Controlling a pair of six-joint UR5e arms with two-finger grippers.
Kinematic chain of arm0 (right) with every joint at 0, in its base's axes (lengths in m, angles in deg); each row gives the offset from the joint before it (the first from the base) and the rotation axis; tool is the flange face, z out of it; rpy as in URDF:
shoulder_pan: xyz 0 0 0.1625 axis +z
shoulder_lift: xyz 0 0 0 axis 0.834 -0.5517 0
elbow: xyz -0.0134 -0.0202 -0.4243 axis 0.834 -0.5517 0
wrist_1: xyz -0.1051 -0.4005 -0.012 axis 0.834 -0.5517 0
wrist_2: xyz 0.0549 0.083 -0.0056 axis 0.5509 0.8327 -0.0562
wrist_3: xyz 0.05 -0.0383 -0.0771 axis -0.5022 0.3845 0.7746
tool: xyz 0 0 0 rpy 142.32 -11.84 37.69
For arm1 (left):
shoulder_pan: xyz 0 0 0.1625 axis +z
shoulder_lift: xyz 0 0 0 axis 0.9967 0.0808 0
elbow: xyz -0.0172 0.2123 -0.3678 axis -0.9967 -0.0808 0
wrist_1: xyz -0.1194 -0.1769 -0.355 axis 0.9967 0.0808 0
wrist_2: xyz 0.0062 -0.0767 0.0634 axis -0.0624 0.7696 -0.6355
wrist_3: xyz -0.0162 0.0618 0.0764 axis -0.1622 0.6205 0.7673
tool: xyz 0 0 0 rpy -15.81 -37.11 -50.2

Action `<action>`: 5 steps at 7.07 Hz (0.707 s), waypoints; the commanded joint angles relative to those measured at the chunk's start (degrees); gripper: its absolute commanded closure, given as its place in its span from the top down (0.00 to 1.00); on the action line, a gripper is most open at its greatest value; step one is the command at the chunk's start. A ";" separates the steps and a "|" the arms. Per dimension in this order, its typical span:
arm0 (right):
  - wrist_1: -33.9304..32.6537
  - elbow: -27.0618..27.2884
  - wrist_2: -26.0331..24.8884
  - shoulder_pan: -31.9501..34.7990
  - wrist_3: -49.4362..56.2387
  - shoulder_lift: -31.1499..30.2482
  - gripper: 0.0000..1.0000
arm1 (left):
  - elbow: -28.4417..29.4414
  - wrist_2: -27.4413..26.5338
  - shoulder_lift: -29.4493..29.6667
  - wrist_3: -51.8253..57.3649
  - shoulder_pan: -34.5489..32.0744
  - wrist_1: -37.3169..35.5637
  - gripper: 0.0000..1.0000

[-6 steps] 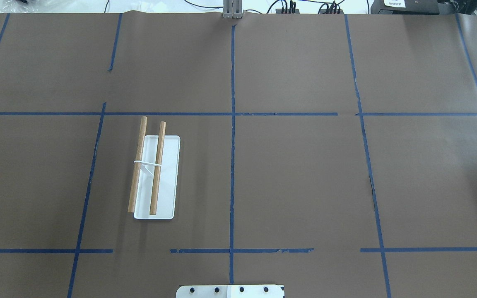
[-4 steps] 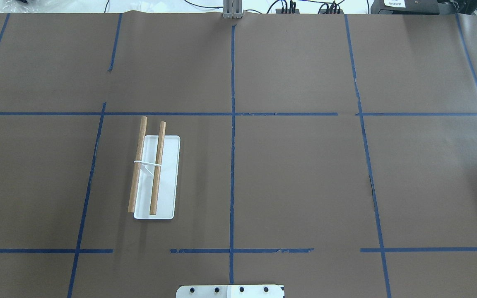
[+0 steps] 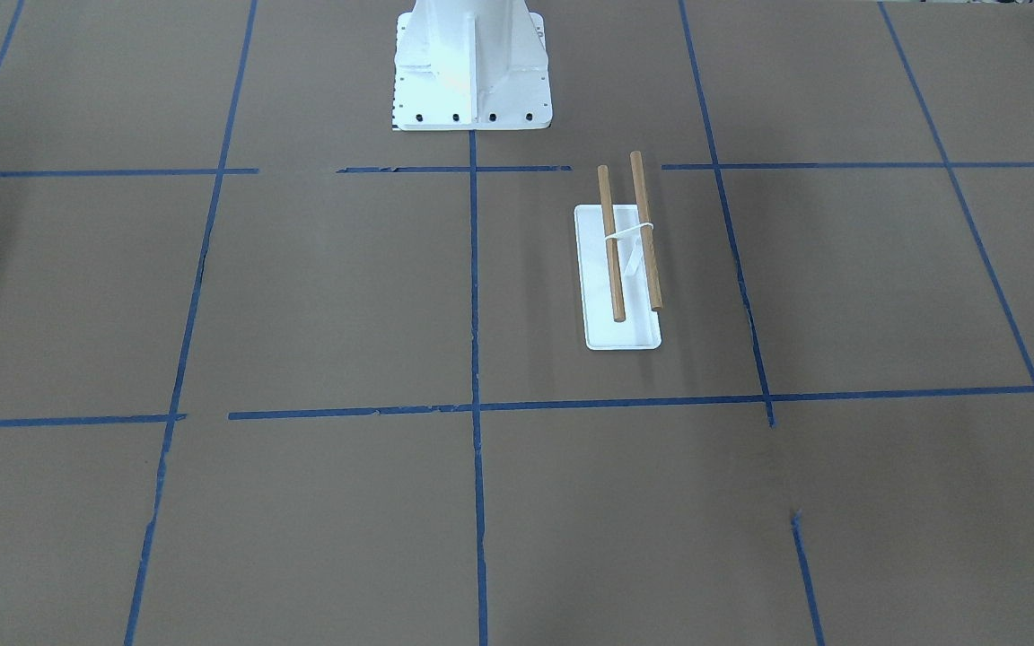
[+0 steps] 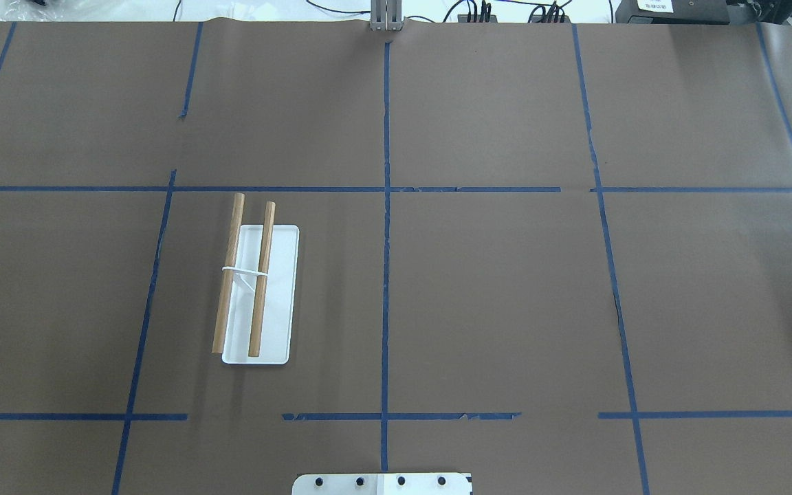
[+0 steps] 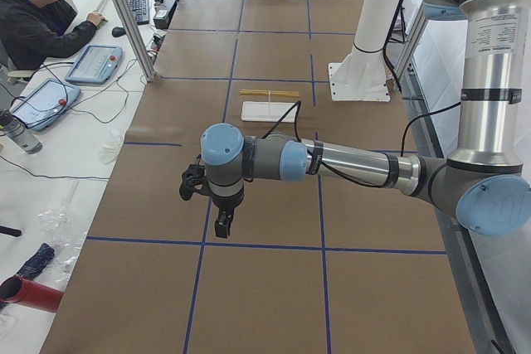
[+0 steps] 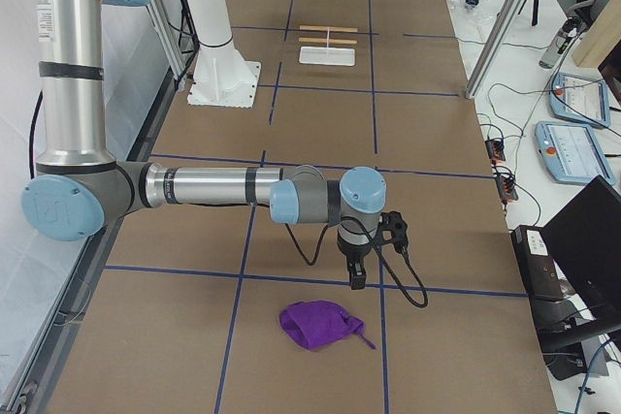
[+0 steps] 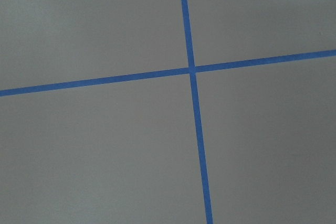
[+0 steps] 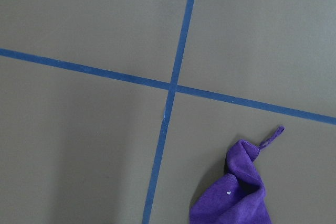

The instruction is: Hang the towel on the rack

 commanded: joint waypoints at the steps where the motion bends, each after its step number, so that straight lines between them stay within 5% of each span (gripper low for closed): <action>1: 6.17 -0.50 -0.18 -0.41 1.02 -2.71 1.00 | -0.37 0.02 0.60 -0.07 0.07 7.11 1.00; 2: 9.14 -0.94 -1.49 -1.28 5.03 -5.68 0.99 | -0.02 -0.07 0.60 -0.07 0.07 7.24 1.00; 5: 22.76 -13.22 -3.43 -4.87 9.46 -6.59 0.90 | -0.01 0.02 0.60 -0.07 0.07 7.24 1.00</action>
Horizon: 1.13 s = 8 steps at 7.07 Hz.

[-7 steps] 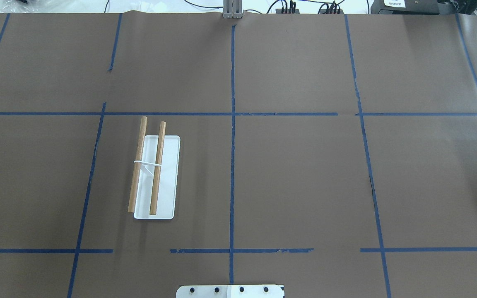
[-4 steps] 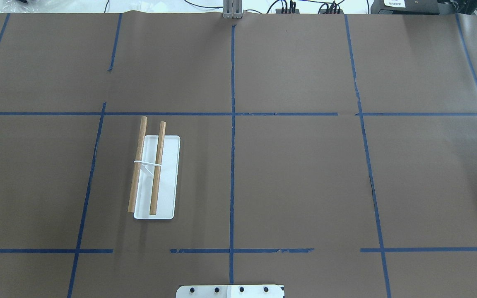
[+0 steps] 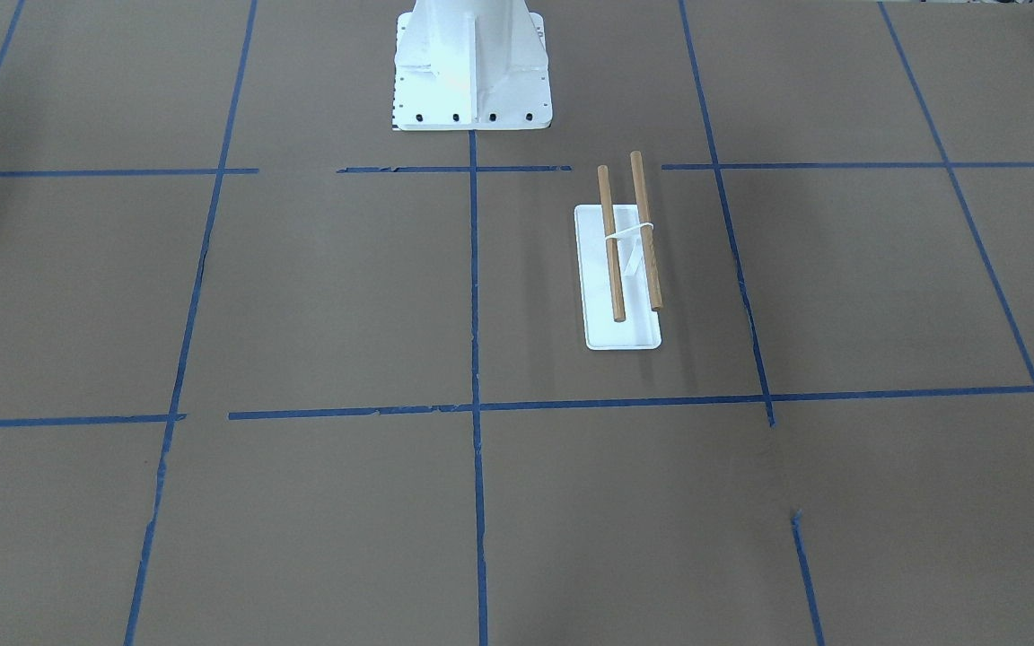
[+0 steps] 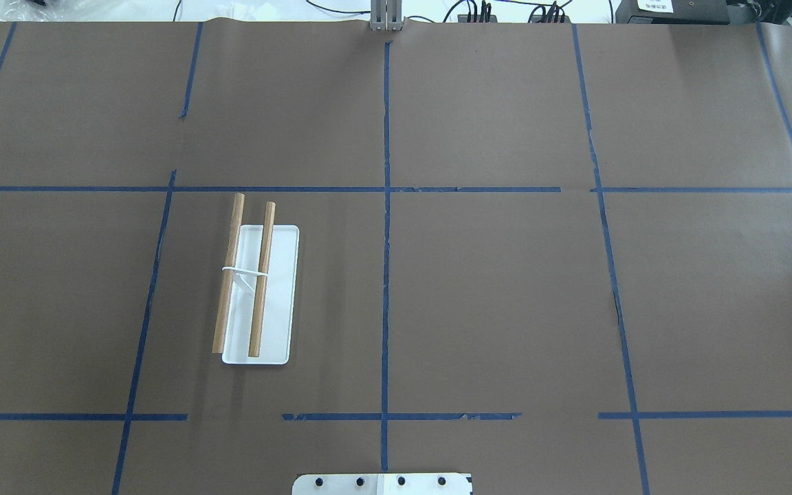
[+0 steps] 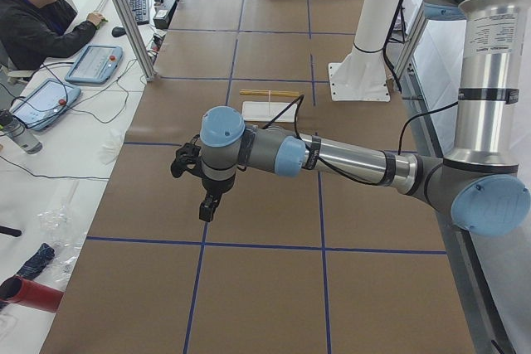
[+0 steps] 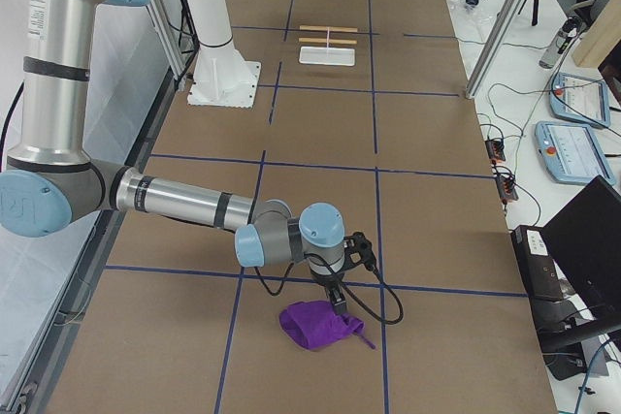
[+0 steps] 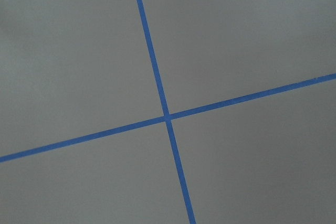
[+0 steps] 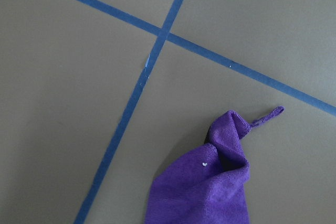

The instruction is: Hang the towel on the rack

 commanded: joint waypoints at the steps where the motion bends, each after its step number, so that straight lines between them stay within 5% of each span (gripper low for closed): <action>1: 5.38 -6.07 -2.52 -2.53 5.10 -0.23 0.85 | 0.08 0.01 0.00 0.00 0.09 0.06 1.00; 4: 5.38 -8.55 -4.55 -5.41 7.25 0.21 0.65 | 0.08 0.01 -0.09 0.00 0.00 0.06 1.00; 5: 5.38 -8.55 -6.48 -6.13 7.25 0.38 0.44 | -0.01 0.01 -0.17 0.00 0.00 0.06 1.00; 6: 5.38 -8.11 -6.32 -6.13 7.77 0.38 0.00 | -0.01 0.01 -0.18 0.00 0.00 0.06 1.00; 8: 5.38 -7.76 -5.71 -6.05 8.30 0.91 0.00 | -0.10 0.01 -0.18 0.00 0.00 0.06 1.00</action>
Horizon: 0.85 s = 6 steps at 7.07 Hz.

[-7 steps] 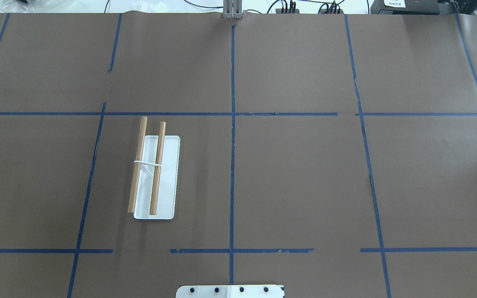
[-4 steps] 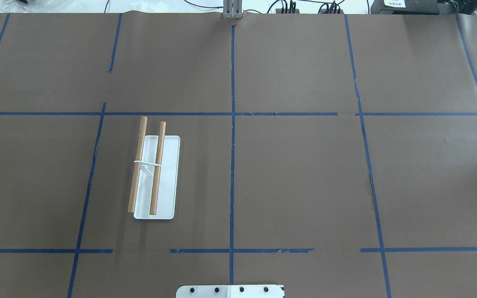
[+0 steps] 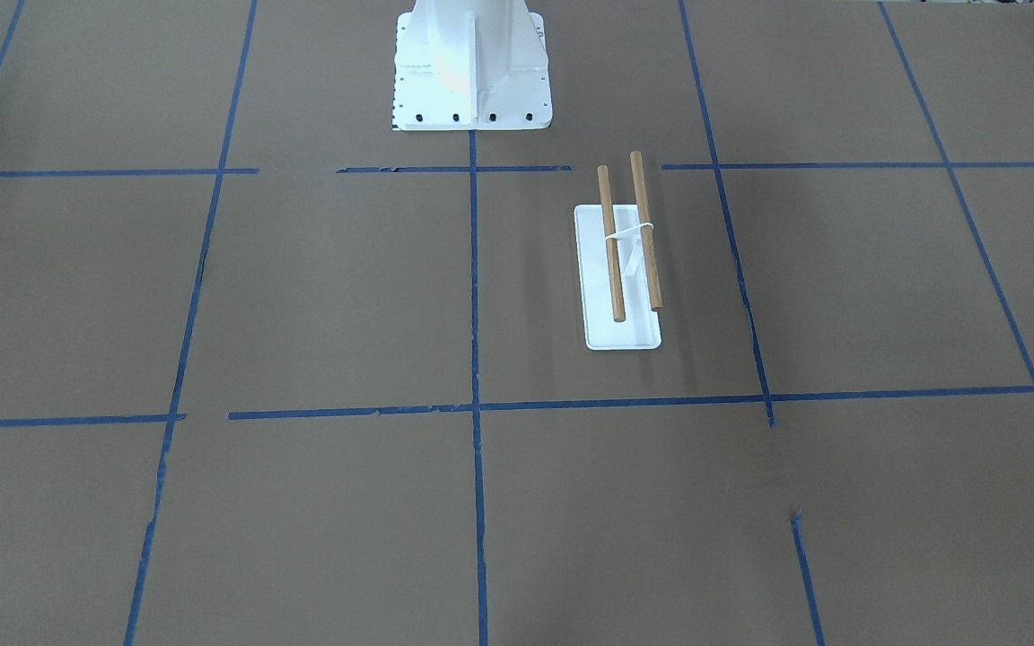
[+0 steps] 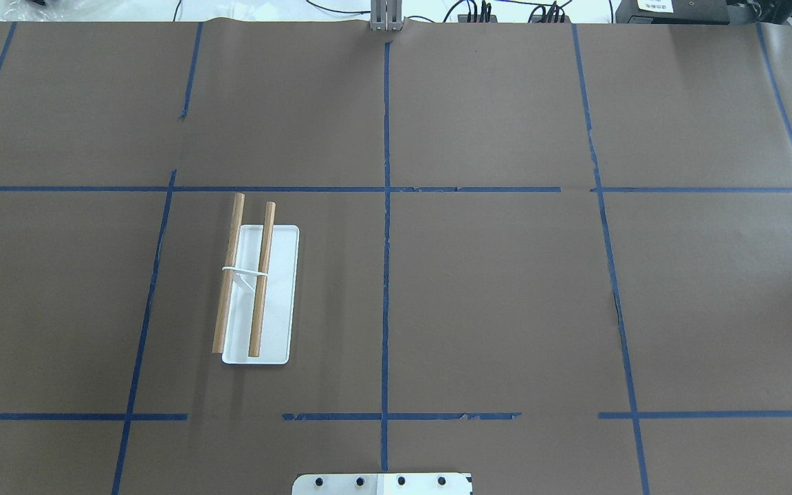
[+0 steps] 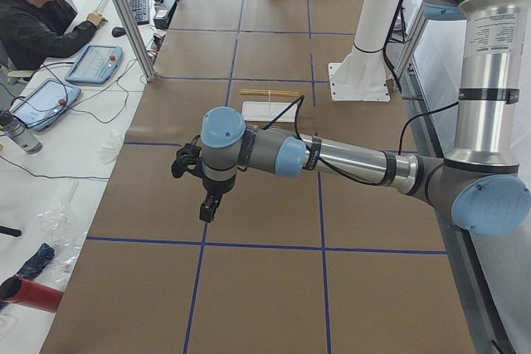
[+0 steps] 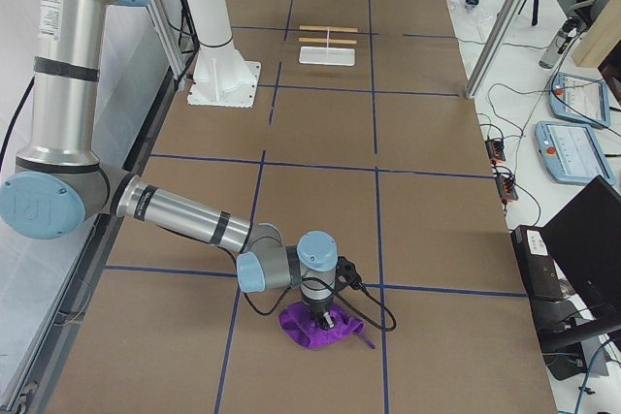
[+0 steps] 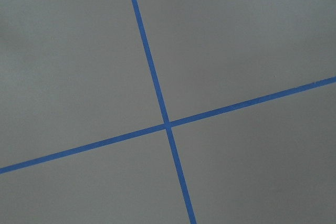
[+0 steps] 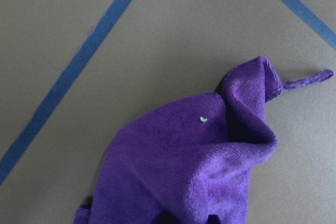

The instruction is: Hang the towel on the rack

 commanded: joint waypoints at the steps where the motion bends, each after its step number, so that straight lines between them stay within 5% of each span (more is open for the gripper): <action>1: -0.87 3.06 1.89 0.44 0.36 0.43 0.00 | -0.15 -0.04 -0.01 0.00 0.00 0.00 1.00; 3: -9.01 14.09 5.50 2.29 0.27 2.26 0.00 | 0.02 -0.21 1.47 0.00 0.17 2.00 1.00; 5: -14.32 16.53 7.78 1.60 -3.31 12.77 0.00 | 2.55 0.05 2.53 -0.26 0.78 14.97 1.00; 6: -13.72 16.79 12.32 0.63 -13.69 15.96 0.00 | 4.32 4.14 4.72 -2.53 1.40 15.73 1.00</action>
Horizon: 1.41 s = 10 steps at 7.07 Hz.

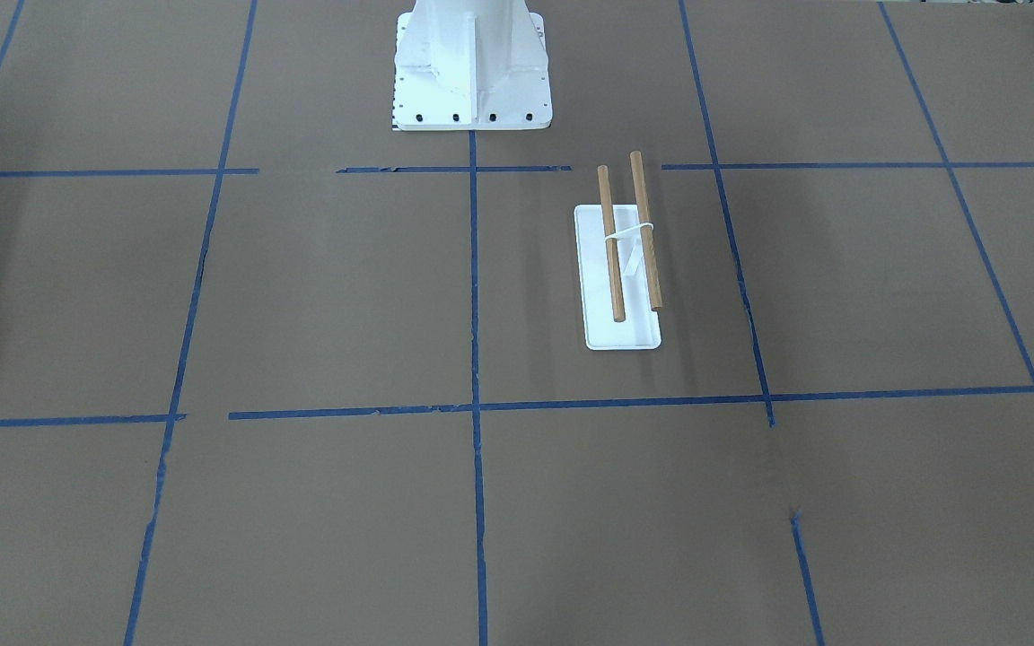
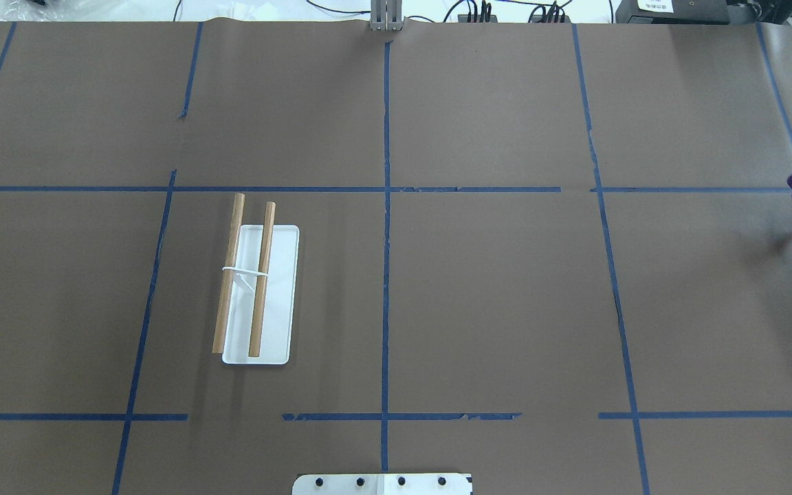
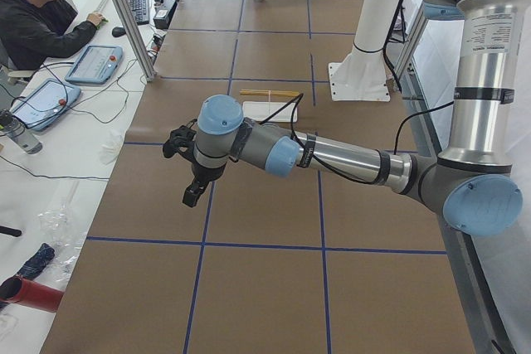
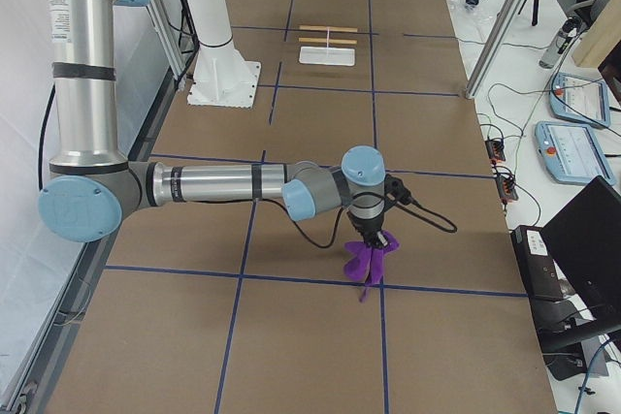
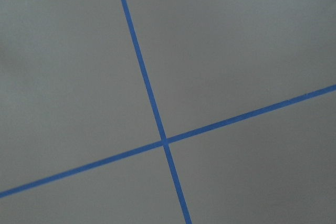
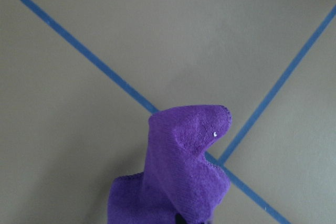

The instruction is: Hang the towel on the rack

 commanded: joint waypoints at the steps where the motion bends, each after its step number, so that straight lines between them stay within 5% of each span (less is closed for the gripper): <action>1: -0.56 1.21 5.34 -3.63 -11.88 8.53 0.00 | 1.55 8.15 2.54 -9.40 1.82 4.29 1.00; 4: -0.56 5.50 4.83 -13.66 -20.10 12.76 0.00 | -0.91 8.20 10.16 -33.72 14.10 11.68 1.00; 7: -0.56 10.34 -3.49 -24.10 -34.62 19.88 0.00 | -1.45 7.68 21.48 -69.03 26.76 11.51 1.00; 10: -0.47 15.78 -12.91 -32.55 -35.64 21.13 0.00 | -0.30 -2.65 31.35 -95.62 39.68 11.42 1.00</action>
